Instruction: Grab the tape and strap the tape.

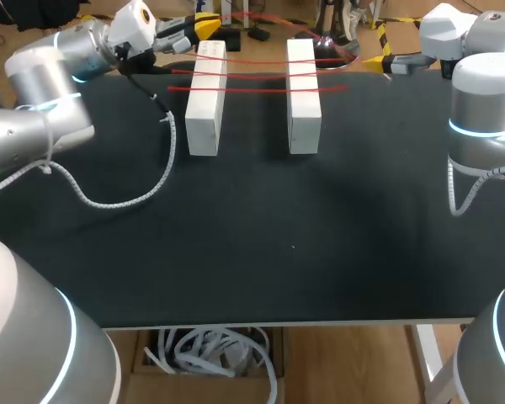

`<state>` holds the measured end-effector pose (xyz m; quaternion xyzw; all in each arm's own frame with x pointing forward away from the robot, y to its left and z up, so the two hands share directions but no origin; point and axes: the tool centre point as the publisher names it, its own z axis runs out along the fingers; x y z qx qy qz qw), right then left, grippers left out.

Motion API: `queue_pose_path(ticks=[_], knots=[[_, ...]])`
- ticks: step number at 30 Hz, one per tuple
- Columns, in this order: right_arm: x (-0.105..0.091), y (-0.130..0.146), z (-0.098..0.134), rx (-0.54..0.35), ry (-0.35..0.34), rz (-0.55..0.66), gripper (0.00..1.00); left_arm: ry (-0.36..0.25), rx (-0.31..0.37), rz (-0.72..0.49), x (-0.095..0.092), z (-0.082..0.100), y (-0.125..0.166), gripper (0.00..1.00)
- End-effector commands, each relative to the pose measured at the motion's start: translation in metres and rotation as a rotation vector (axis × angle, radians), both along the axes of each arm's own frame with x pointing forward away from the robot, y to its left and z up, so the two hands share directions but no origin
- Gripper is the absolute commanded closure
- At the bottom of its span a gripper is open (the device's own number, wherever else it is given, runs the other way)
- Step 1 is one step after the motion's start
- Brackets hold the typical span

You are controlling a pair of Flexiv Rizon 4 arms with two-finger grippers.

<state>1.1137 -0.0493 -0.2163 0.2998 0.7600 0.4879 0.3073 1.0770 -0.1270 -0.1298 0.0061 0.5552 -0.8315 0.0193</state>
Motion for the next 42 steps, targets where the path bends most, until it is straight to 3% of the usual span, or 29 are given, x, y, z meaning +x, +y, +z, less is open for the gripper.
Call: queue_pose_path(ticks=[1, 14, 42], knots=[[0.000, 0.000, 0.000, 0.000, 0.000, 0.000, 0.00, 0.001, -0.006, 0.016, -0.005, 0.003, -0.006, 1.00], [0.000, 0.000, 0.000, 0.000, 0.000, 0.000, 0.00, -0.018, -0.043, -0.083, -0.011, 0.009, -0.026, 1.00], [0.000, 0.000, 0.000, 0.000, 0.000, 0.000, 0.00, 0.023, -0.001, -0.085, -0.007, 0.006, -0.029, 1.00]])
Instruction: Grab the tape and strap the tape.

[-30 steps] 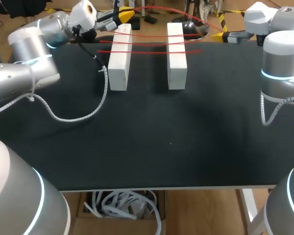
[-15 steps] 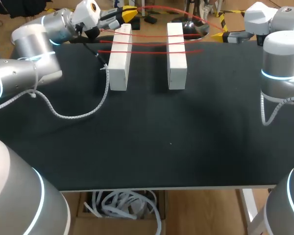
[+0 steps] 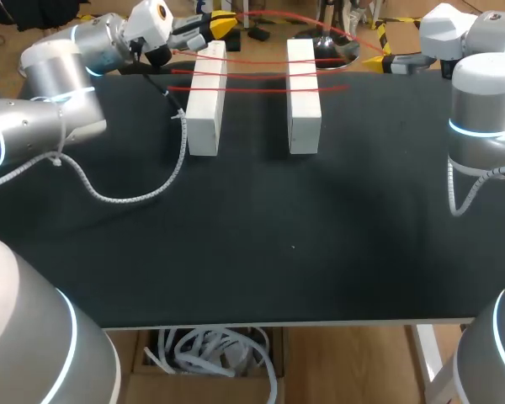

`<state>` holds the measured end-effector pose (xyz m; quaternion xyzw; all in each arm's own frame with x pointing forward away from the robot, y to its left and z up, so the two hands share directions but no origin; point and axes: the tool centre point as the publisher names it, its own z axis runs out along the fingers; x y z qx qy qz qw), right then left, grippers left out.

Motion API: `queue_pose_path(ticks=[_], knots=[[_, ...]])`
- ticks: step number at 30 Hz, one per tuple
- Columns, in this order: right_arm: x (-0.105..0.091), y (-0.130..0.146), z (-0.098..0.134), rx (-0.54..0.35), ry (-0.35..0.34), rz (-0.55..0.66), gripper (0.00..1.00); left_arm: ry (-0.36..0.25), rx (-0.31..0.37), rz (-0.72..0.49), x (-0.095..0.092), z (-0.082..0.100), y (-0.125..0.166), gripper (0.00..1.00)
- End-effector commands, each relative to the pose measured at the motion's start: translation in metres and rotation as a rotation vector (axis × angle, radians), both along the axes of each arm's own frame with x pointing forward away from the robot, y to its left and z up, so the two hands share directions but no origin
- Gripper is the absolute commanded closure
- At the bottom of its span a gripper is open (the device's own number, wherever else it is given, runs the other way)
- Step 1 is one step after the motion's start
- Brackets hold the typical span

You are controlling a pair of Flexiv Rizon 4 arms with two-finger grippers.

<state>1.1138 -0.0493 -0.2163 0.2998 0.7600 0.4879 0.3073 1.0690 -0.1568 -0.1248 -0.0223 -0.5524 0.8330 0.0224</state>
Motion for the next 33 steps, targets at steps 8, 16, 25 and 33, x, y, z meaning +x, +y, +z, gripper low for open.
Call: queue_pose_path(ticks=[8, 16, 25, 33], knots=[[0.000, 0.000, 0.000, 0.000, 0.000, 0.000, 0.00, -0.004, 0.009, -0.006, 0.002, 0.000, 0.001, 1.00], [0.000, 0.000, 0.000, 0.000, 0.000, 0.000, 0.00, -0.004, 0.008, -0.009, 0.002, 0.000, 0.001, 1.00], [-0.012, 0.005, 0.017, 0.315, 0.315, -0.168, 0.00, -0.004, 0.008, -0.009, 0.002, 0.000, 0.001, 1.00], [-0.039, 0.022, 0.043, 0.415, 0.492, -0.152, 0.00, -0.004, 0.008, -0.009, 0.002, 0.000, 0.001, 1.00]])
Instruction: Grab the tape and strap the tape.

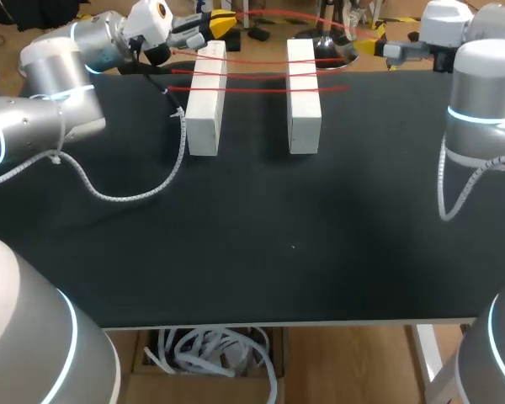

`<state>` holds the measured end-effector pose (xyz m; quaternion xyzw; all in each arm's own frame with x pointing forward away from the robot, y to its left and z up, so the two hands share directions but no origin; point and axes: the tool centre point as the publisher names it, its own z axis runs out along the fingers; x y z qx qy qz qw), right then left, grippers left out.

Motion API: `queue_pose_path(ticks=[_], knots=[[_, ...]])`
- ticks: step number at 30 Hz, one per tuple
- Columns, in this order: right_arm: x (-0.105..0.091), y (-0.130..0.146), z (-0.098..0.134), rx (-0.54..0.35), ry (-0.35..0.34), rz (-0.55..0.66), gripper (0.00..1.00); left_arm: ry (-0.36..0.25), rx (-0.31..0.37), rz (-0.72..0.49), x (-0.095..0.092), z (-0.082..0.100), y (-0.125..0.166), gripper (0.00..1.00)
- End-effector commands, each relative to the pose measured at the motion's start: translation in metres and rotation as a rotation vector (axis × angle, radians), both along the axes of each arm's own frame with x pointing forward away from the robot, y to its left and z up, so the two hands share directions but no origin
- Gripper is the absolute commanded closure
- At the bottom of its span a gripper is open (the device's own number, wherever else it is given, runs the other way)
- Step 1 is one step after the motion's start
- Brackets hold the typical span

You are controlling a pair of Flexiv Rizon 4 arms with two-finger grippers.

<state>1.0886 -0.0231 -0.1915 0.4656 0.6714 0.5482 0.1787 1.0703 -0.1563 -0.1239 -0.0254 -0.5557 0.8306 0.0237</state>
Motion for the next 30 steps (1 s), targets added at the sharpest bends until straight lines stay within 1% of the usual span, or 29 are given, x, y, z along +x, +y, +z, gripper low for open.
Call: queue_pose_path(ticks=[1, 4, 6, 7, 8, 10, 11, 13, 14, 15, 16, 17, 18, 19, 20, 21, 22, 26, 28, 30], knots=[[-0.016, -0.004, 0.020, 0.097, 0.235, 0.020, 0.00, 0.000, 0.000, -0.003, 0.001, 0.000, 0.000, 1.00], [-0.019, -0.005, 0.026, 0.097, 0.246, 0.026, 0.00, 0.000, 0.000, -0.003, 0.001, 0.000, 0.000, 1.00], [-0.020, -0.009, 0.029, 0.097, 0.285, -0.002, 0.00, 0.000, 0.000, -0.003, 0.001, 0.000, 0.000, 1.00], [-0.019, -0.011, 0.029, 0.108, 0.286, -0.002, 0.00, 0.000, 0.000, -0.003, 0.001, 0.000, 0.000, 1.00], [-0.020, -0.012, 0.031, 0.085, 0.286, -0.004, 0.00, 0.000, 0.000, -0.003, 0.001, 0.000, 0.000, 1.00], [-0.022, -0.015, 0.034, 0.095, 0.293, -0.015, 0.00, 0.000, 0.000, -0.003, 0.001, 0.000, 0.000, 1.00], [-0.023, -0.016, 0.035, 0.081, 0.306, -0.023, 0.00, 0.000, 0.000, -0.003, 0.001, 0.000, 0.000, 1.00], [-0.024, -0.018, 0.038, 0.112, 0.300, -0.032, 0.00, 0.000, 0.000, -0.003, 0.001, 0.000, 0.000, 1.00], [-0.025, -0.018, 0.040, 0.105, 0.299, -0.030, 0.00, 0.000, 0.000, -0.003, 0.001, 0.000, 0.000, 1.00], [-0.026, -0.018, 0.040, 0.114, 0.330, -0.035, 0.00, 0.000, 0.000, -0.003, 0.001, 0.000, 0.000, 1.00], [-0.027, -0.018, 0.039, 0.100, 0.360, -0.030, 0.00, 0.000, 0.000, -0.003, 0.001, 0.000, 0.000, 1.00], [-0.028, -0.019, 0.038, 0.049, 0.373, -0.029, 0.00, 0.000, 0.000, -0.003, 0.001, 0.000, 0.000, 1.00], [-0.029, -0.020, 0.035, 0.038, 0.399, -0.027, 0.00, 0.000, 0.000, -0.003, 0.001, 0.000, 0.000, 1.00], [-0.029, -0.020, 0.033, -0.005, 0.422, -0.012, 0.00, 0.000, 0.000, -0.003, 0.001, 0.000, 0.000, 1.00], [-0.029, -0.022, 0.030, -0.017, 0.436, -0.023, 0.00, 0.000, 0.000, -0.003, 0.001, 0.000, 0.000, 1.00], [-0.029, -0.024, 0.026, -0.063, 0.448, -0.013, 0.00, 0.000, 0.000, -0.003, 0.001, 0.000, 0.000, 1.00], [-0.029, -0.025, 0.021, -0.077, 0.467, -0.028, 0.00, 0.000, 0.000, -0.003, 0.001, 0.000, 0.000, 1.00], [-0.027, -0.030, 0.014, -0.036, 0.490, -0.030, 0.00, 0.000, 0.000, -0.003, 0.001, 0.000, 0.000, 1.00], [-0.026, -0.028, 0.013, -0.014, 0.471, -0.030, 0.00, 0.000, 0.000, -0.003, 0.001, 0.000, 0.000, 1.00], [-0.024, -0.025, 0.011, 0.128, 0.461, -0.017, 0.00, 0.000, 0.000, -0.003, 0.001, 0.000, 0.000, 1.00]])
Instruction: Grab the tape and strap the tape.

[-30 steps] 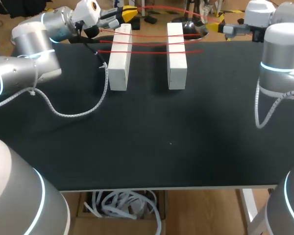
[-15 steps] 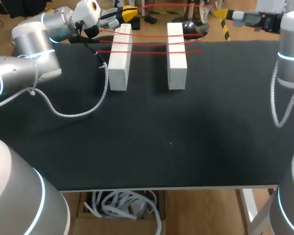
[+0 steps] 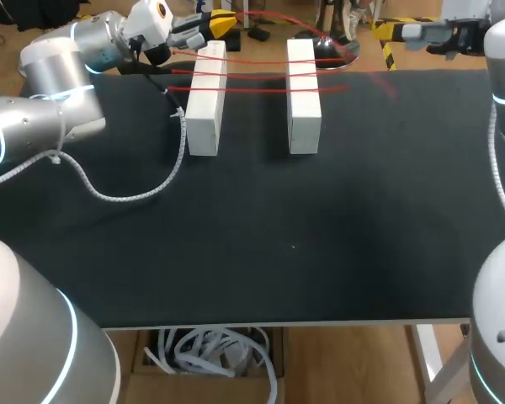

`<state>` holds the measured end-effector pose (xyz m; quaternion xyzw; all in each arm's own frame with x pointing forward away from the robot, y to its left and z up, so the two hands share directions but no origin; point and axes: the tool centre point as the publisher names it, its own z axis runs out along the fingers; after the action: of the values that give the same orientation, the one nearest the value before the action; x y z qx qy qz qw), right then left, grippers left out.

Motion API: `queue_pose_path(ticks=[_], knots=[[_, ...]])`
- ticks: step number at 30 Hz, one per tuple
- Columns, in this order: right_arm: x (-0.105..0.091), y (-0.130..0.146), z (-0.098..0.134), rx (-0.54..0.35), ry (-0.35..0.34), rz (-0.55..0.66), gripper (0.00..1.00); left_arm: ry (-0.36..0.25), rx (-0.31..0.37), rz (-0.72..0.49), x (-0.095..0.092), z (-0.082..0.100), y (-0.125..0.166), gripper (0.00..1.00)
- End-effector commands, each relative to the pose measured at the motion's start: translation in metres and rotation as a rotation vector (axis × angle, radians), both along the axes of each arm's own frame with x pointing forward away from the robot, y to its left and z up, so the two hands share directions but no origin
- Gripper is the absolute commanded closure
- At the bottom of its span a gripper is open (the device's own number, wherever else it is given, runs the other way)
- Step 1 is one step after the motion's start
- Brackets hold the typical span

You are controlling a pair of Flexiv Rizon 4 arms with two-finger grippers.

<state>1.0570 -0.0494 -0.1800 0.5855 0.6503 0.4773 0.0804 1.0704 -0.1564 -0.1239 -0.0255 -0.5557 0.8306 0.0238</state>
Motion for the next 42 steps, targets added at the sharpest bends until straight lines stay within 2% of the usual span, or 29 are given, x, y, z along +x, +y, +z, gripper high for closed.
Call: queue_pose_path(ticks=[1, 2, 4, 5, 7, 10, 12, 14, 16, 18, 21, 22, 26, 28, 30, 34, 36, 37, 38, 42], knots=[[0.007, 0.003, -0.001, 0.109, 0.106, 0.080, 0.00, 0.000, 0.000, -0.003, 0.001, 0.000, 0.000, 1.00], [0.007, 0.004, -0.001, 0.128, 0.081, 0.058, 0.00, 0.000, 0.000, -0.003, 0.001, 0.000, 0.000, 1.00], [0.007, 0.007, -0.003, 0.331, 0.055, 0.030, 0.00, 0.000, 0.000, -0.003, 0.001, 0.000, 0.000, 1.00], [0.006, 0.007, -0.002, 0.340, 0.021, 0.034, 0.00, 0.000, 0.000, -0.003, 0.001, 0.000, 0.000, 1.00], [0.005, 0.008, 0.000, 0.425, -0.025, 0.008, 0.00, 0.000, 0.000, -0.003, 0.001, 0.000, 0.000, 1.00], [0.003, 0.004, 0.006, 0.525, -0.095, -0.100, 0.00, 0.000, 0.000, -0.003, 0.001, 0.000, 0.000, 1.00], [0.003, 0.004, 0.007, 0.531, -0.076, -0.134, 0.00, 0.000, 0.000, -0.003, 0.001, 0.000, 0.000, 1.00], [0.002, 0.005, 0.004, 0.502, -0.013, -0.162, 0.00, 0.000, 0.000, -0.003, 0.001, 0.000, 0.000, 1.00], [0.001, 0.008, 0.006, 0.464, 0.008, -0.153, 0.00, 0.000, 0.000, -0.003, 0.001, 0.000, 0.000, 1.00], [0.001, 0.011, 0.009, 0.473, 0.017, -0.166, 0.00, 0.000, 0.000, -0.003, 0.001, 0.000, 0.000, 1.00], [0.001, 0.013, 0.012, 0.409, 0.096, -0.195, 0.00, 0.000, 0.000, -0.003, 0.001, 0.000, 0.000, 1.00], [0.001, 0.014, 0.013, 0.392, 0.094, -0.230, 0.00, 0.000, 0.000, -0.003, 0.001, 0.000, 0.000, 1.00], [0.009, 0.004, 0.005, 0.383, 0.164, -0.372, 0.00, 0.000, 0.000, -0.003, 0.001, 0.000, 0.000, 1.00], [0.012, -0.003, 0.004, 0.411, 0.142, -0.432, 0.00, 0.000, 0.000, -0.003, 0.001, 0.000, 0.000, 1.00], [0.013, -0.004, 0.003, 0.488, 0.105, -0.455, 0.00, 0.000, 0.000, -0.003, 0.001, 0.000, 0.000, 1.00], [0.008, -0.001, 0.002, 0.544, 0.110, -0.483, 0.00, 0.000, 0.000, -0.003, 0.001, 0.000, 0.000, 1.00], [0.003, 0.004, 0.004, 0.578, 0.100, -0.459, 0.00, 0.000, 0.000, -0.003, 0.001, 0.000, 0.000, 1.00], [0.001, 0.006, 0.004, 0.563, 0.085, -0.427, 0.00, 0.000, 0.000, -0.003, 0.001, 0.000, 0.000, 1.00], [-0.001, 0.005, 0.003, 0.515, 0.018, -0.386, 0.00, 0.000, 0.000, -0.003, 0.001, 0.000, 0.000, 1.00], [-0.001, 0.005, 0.003, 0.515, 0.018, -0.386, 0.00, 0.000, 0.000, -0.003, 0.001, 0.000, 0.000, 1.00]])
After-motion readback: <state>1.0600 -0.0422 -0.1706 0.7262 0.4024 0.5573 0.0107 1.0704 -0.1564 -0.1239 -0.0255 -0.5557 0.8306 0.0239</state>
